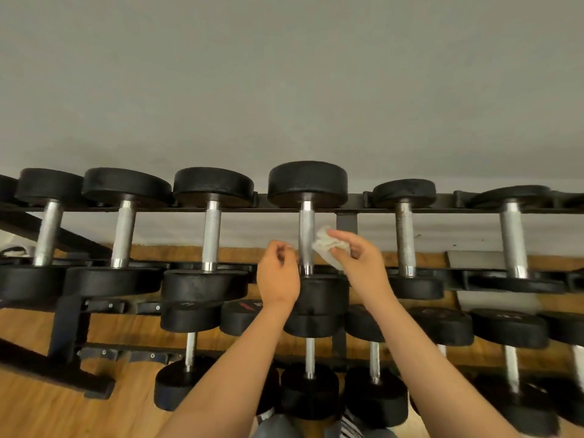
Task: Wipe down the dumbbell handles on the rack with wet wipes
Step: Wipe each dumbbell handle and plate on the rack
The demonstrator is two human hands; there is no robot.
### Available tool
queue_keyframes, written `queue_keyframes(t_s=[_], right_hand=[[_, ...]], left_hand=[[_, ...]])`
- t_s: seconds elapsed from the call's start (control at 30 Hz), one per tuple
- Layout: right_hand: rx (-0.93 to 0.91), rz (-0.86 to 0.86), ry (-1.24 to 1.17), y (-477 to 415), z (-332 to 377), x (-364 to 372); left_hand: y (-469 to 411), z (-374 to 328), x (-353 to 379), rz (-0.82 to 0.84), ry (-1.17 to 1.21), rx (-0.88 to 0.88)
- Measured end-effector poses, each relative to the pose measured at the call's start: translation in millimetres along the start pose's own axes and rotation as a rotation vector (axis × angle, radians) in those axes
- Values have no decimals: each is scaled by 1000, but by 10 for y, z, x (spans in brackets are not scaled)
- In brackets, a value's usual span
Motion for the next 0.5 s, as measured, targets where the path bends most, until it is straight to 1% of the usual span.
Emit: queue_keyframes(t_s=[0.07,0.17,0.27,0.37,0.5], right_hand=[[-4,-22,87,215,-50,11],[-45,-6,165,459,-124,217],[-204,-8,392,611,-184,526],[-235,-93,532,792,-396,726],[-261,-125,620,1007,-581,977]], left_hand=[[8,-2,-15,43,-5,33],[9,45,-36,124,-49,99],[20,83,-35,182,-99,130],[28,73,-27,204,-138,129],[8,98,-28,210,-117,125]])
Point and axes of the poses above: each hand's wrist, its own y-axis away from the middle knuckle, its own x-axis out of the palm, z = x × y, the point moved 5 cm from there along -y, towards the middle knuckle, and after that the axes turned 8 degrees about z, right-handed, at the moved point
